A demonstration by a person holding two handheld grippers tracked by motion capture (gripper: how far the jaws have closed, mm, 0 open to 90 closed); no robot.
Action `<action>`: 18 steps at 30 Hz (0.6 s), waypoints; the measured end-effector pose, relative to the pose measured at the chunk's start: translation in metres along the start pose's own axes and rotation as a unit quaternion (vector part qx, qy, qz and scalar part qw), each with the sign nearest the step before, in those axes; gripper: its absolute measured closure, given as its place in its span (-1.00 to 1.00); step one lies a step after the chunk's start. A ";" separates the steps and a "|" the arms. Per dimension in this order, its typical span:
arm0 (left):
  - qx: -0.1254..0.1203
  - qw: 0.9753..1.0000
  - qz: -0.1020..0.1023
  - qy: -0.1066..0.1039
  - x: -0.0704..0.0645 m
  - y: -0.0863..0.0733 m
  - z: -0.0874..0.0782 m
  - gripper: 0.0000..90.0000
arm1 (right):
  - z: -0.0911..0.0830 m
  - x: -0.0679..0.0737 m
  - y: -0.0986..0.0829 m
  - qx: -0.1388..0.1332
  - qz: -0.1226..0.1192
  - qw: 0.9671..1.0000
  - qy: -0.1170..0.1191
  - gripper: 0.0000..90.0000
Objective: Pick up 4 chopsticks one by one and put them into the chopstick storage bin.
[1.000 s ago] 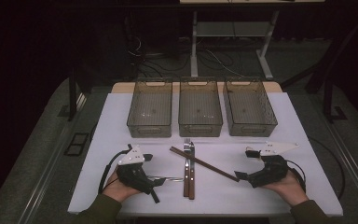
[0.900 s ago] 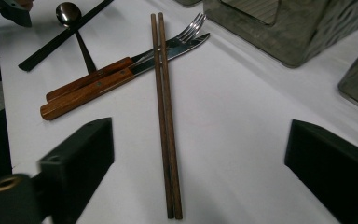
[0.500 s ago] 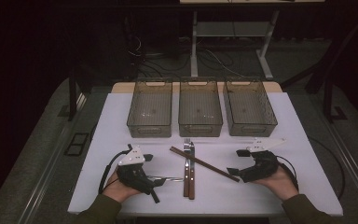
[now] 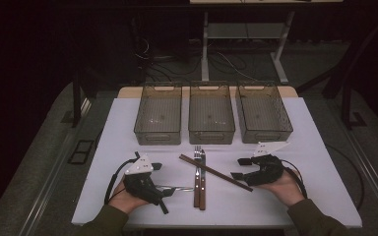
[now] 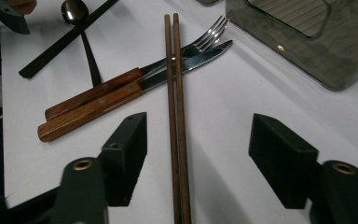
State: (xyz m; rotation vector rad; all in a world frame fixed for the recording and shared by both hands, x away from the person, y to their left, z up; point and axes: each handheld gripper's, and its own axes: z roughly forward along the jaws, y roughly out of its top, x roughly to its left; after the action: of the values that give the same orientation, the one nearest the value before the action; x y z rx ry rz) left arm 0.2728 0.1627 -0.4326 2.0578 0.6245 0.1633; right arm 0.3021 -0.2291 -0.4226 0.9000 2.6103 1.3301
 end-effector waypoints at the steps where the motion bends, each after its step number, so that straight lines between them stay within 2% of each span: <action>1: 0.000 1.000 -0.001 0.000 0.000 0.000 0.000 -1.00 | 0.001 0.000 0.001 0.002 -0.002 1.000 0.001 -0.12; 8: 0.002 1.000 0.001 0.000 0.000 0.000 0.000 -1.00 | 0.010 -0.001 0.003 0.011 -0.005 1.000 0.008 0.05; 11: 0.002 1.000 -0.001 -0.001 0.000 0.000 0.001 -1.00 | 0.017 -0.001 0.005 0.018 -0.011 1.000 0.013 0.24; 18: 0.002 1.000 0.000 -0.001 0.000 0.000 0.001 -1.00 | 0.029 0.001 0.008 0.036 -0.022 0.999 0.014 0.50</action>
State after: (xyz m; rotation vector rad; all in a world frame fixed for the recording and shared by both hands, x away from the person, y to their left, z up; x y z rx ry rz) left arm 0.2729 0.1623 -0.4332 2.0609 0.6239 0.1606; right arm 0.3146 -0.2048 -0.4341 0.8344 2.6992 1.2535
